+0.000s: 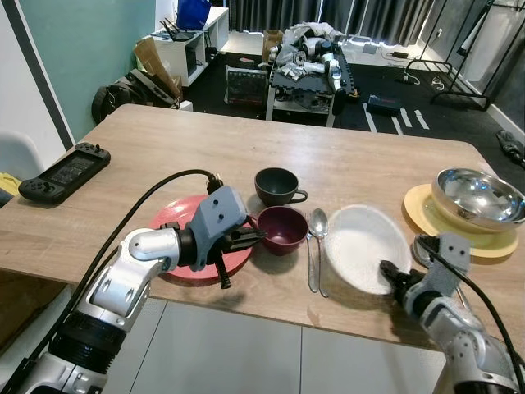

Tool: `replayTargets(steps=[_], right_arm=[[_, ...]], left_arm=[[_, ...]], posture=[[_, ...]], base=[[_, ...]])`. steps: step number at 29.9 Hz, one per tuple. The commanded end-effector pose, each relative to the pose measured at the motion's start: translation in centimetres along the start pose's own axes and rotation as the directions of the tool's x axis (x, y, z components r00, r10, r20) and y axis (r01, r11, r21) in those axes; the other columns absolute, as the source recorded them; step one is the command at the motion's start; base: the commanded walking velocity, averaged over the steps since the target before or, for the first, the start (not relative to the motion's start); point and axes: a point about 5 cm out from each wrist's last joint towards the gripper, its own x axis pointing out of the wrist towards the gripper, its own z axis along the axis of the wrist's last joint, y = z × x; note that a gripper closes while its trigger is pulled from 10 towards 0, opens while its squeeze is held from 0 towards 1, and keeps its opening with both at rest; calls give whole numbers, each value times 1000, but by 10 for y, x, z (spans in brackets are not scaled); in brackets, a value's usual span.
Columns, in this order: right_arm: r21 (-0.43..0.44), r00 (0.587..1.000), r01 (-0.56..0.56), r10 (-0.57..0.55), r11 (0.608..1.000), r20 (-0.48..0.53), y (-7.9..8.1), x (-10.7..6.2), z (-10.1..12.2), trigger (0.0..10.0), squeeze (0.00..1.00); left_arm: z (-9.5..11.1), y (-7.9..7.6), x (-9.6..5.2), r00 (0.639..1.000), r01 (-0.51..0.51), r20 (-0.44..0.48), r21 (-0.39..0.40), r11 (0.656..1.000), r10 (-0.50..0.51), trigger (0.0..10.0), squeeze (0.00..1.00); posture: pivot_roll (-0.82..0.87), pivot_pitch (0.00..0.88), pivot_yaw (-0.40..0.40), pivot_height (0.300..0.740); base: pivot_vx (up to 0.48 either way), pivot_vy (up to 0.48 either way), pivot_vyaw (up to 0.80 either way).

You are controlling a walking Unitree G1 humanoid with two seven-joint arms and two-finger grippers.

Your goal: Setting the table

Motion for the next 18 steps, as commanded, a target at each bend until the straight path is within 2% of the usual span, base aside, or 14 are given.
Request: replayTargets(steps=[1, 2, 11, 14, 18], right_arm=[[30, 1000, 10, -10, 999, -8, -2, 0, -4, 3451, 0], [57, 1000, 0, 0, 998, 1, 0, 0, -4, 0, 0], [104, 1000, 3, -5, 995, 25, 1, -4, -3, 0, 0], [132, 996, 16, -28, 991, 89, -1, -6, 4, 0, 0], [118, 984, 42, -61, 992, 167, -1, -10, 13, 0, 0]], left_arm=[[-4, -4, 0, 1000, -4, 1, -12, 1000, 4, 10000, 0], [-5, -4, -1, 1000, -14, 3, -19, 1000, 14, 10000, 0], [-8, -9, -3, 998, -57, 6, -50, 997, 57, 10000, 0], [-10, -12, -3, 996, -86, 7, -64, 994, 87, 10000, 0], [-12, -14, -3, 992, -126, 4, -82, 989, 127, 10000, 0]], posture=[[112, 128, 35, 740], [113, 127, 36, 740], [115, 122, 40, 740], [115, 116, 40, 740], [113, 109, 42, 740]], base=[[0, 0, 0], [0, 0, 0], [0, 0, 0], [0, 0, 0], [0, 0, 0]])
